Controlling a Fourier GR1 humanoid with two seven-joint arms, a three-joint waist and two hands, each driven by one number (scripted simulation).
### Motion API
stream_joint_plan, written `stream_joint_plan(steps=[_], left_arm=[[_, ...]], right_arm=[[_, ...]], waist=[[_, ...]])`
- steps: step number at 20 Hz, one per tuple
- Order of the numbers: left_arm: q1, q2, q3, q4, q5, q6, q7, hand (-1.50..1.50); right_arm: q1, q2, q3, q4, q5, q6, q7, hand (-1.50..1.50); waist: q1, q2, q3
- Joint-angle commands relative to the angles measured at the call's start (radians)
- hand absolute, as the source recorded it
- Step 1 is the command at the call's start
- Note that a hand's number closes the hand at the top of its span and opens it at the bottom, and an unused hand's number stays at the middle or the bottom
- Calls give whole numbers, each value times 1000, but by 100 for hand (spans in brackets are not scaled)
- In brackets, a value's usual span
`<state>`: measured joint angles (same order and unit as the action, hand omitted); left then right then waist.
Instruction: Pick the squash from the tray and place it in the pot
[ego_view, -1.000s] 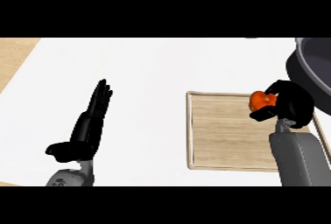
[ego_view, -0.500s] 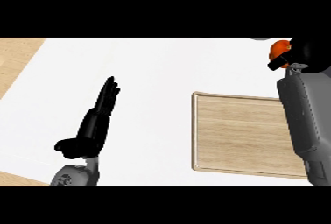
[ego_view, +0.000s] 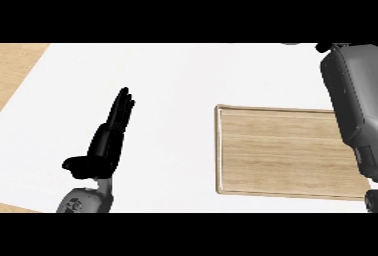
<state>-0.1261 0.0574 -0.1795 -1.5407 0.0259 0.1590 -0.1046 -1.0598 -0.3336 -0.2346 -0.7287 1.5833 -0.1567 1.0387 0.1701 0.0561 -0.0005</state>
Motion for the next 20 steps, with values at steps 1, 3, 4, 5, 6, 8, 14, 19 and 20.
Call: stream_joint_plan(steps=[1, 3, 4, 5, 6, 8, 14, 19, 20], left_arm=[[7, -2, -1, 8, 1, -4, -7, 0], [24, 13, 24, -7, 5, 3, -21, 0], [35, -8, 1, -6, -4, 13, -17, 0], [57, 3, 2, -19, 0, 5, -15, 0], [31, 21, 27, -23, 6, 1, -13, 0], [23, 16, 31, -7, -5, 15, -16, 0], [35, 20, 57, -15, 14, 17, -3, 0], [61, 17, 45, -79, 8, 31, 40, 0], [61, 44, 67, -73, 32, -2, 30, 0]], right_arm=[[-76, -23, -36, 121, 42, -73, 110, 150], [-86, -35, -43, 168, 71, -93, 130, 150], [-102, -55, -59, 189, 72, -84, 131, 150], [-90, -53, -61, 207, 88, -107, 151, 150], [-91, -70, -81, 225, 73, -129, 117, 150], [-102, -75, -92, 258, 84, -152, 120, 150], [-68, -153, -153, 331, 73, -232, 48, 150], [-30, -194, -209, 400, 45, -313, -12, 150], [-39, -204, -221, 414, 38, -311, -12, 150]], waist=[[-25, -3, 1], [-34, -9, 1], [-35, -8, 2], [-35, -10, 2], [-46, -10, 3], [-66, -15, 2], [-100, -25, 3], [-93, -25, 5], [-89, -23, 4]])
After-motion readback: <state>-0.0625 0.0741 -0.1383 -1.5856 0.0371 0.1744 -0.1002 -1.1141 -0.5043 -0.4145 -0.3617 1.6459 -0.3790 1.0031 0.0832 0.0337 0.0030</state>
